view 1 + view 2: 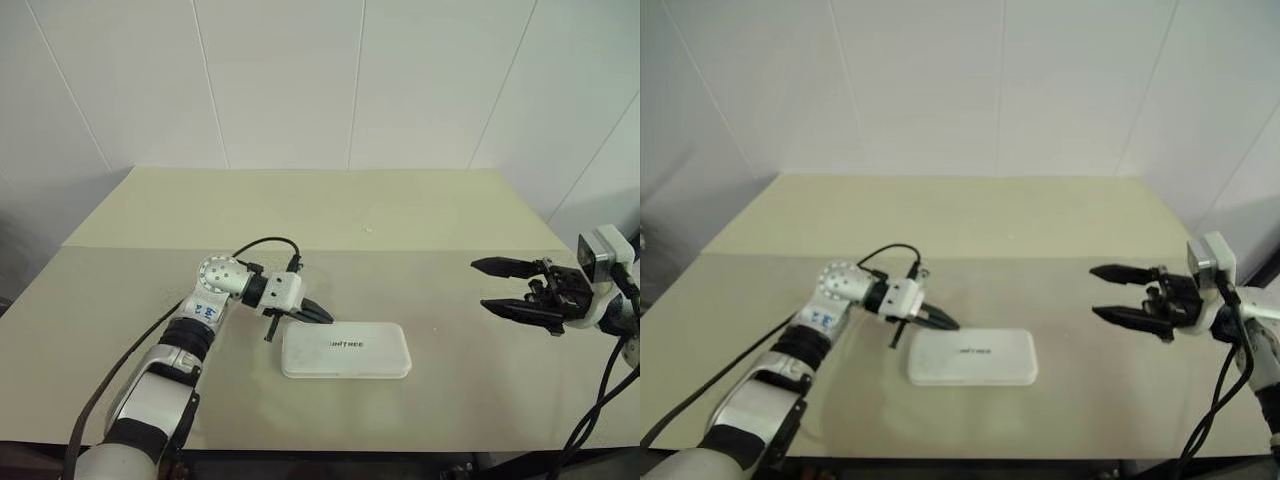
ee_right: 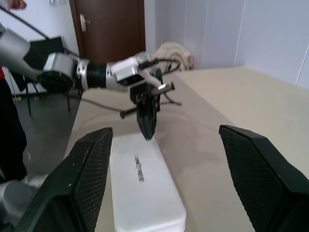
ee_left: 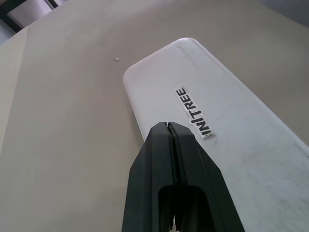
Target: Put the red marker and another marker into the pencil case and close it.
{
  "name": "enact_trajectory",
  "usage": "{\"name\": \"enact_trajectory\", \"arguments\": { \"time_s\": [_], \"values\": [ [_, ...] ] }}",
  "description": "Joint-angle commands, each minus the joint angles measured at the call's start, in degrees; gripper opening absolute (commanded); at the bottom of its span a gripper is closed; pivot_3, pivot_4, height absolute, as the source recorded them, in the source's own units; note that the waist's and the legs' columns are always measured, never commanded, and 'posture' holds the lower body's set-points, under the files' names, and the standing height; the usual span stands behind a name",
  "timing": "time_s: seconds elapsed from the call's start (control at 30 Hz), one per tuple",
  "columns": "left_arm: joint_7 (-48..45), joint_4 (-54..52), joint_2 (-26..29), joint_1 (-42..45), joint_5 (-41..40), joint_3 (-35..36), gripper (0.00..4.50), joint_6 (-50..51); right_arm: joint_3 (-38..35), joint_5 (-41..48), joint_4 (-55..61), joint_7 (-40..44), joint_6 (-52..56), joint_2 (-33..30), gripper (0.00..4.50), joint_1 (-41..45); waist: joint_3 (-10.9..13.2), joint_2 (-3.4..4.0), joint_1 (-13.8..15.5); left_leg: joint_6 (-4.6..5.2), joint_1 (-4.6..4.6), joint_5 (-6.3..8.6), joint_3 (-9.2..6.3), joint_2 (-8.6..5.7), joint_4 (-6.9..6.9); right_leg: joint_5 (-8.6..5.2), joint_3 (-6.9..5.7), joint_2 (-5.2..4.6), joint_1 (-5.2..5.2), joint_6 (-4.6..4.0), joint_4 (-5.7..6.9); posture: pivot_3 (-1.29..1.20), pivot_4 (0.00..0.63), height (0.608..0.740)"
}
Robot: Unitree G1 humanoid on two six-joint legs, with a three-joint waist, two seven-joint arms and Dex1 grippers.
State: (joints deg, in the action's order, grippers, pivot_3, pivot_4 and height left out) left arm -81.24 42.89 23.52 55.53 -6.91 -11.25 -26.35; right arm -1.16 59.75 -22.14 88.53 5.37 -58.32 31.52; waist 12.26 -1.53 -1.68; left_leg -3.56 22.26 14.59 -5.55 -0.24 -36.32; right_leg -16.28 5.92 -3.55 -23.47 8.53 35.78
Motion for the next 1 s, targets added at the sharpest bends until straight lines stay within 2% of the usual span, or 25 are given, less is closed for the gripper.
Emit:
{"name": "enact_trajectory", "arguments": {
  "time_s": [0.03,0.17,0.3,0.4,0.57,0.8,1.0],
  "values": [
    [0.8,-6.3,0.1,-0.7,-5.2,3.5,0.03,4.7,-3.4,0.5,1.9,4.0,1.0,0.2,4.50,0.7,0.0,0.00,0.0,0.00,0.00,0.00,0.00,0.00,-0.01,0.00,0.00,0.00,0.00,0.00,0.00,0.00,0.150,0.740],
    [-0.3,-13.5,0.1,-3.2,-12.2,7.0,0.03,12.4,-4.7,-0.6,2.9,4.0,1.8,0.6,4.50,-0.3,0.0,0.00,0.0,0.00,0.00,0.00,0.00,0.00,0.00,0.00,-0.01,0.00,0.00,0.00,0.01,0.00,0.150,0.740],
    [-0.3,-15.1,1.3,-5.2,-16.2,11.0,0.03,15.2,-6.6,-1.5,4.3,4.0,2.7,0.6,4.50,-2.2,0.0,0.00,-0.1,0.00,-0.02,0.00,0.01,0.01,0.00,0.00,-0.01,0.00,0.00,0.00,0.02,0.00,0.150,0.740],
    [-4.3,-13.9,3.5,-6.6,-20.1,14.3,0.60,18.0,-8.4,-2.2,5.5,4.0,3.7,1.0,4.50,-3.7,0.0,0.01,-0.1,0.00,-0.02,0.00,0.01,0.01,-0.06,0.00,-0.01,0.02,0.00,0.00,0.07,0.00,0.150,0.740],
    [-10.1,-9.5,8.3,-8.2,-19.9,16.1,2.21,16.3,-10.9,-3.0,7.0,4.0,5.3,1.3,4.50,-5.4,0.0,0.02,-0.1,0.00,-0.06,0.00,0.01,0.01,-0.08,-0.01,-0.02,0.02,0.01,-0.01,0.09,0.00,0.150,0.740],
    [-11.3,-8.1,17.1,-11.2,-24.2,10.7,4.39,16.4,-14.0,-5.5,7.8,4.0,6.6,1.4,4.50,-5.8,0.0,0.02,-0.1,-0.01,-0.05,0.00,0.01,0.02,-0.04,-0.01,-0.03,0.01,0.01,-0.02,0.06,0.00,0.150,0.740],
    [-11.3,-10.0,18.8,-12.7,-29.6,10.1,4.47,18.5,-16.5,-5.5,12.2,2.7,8.3,3.0,4.50,-9.7,0.0,0.02,0.0,-0.01,-0.04,0.00,-0.02,0.03,-0.02,-0.03,-0.07,0.01,0.01,-0.06,0.06,0.00,0.150,0.740]
  ]
}}
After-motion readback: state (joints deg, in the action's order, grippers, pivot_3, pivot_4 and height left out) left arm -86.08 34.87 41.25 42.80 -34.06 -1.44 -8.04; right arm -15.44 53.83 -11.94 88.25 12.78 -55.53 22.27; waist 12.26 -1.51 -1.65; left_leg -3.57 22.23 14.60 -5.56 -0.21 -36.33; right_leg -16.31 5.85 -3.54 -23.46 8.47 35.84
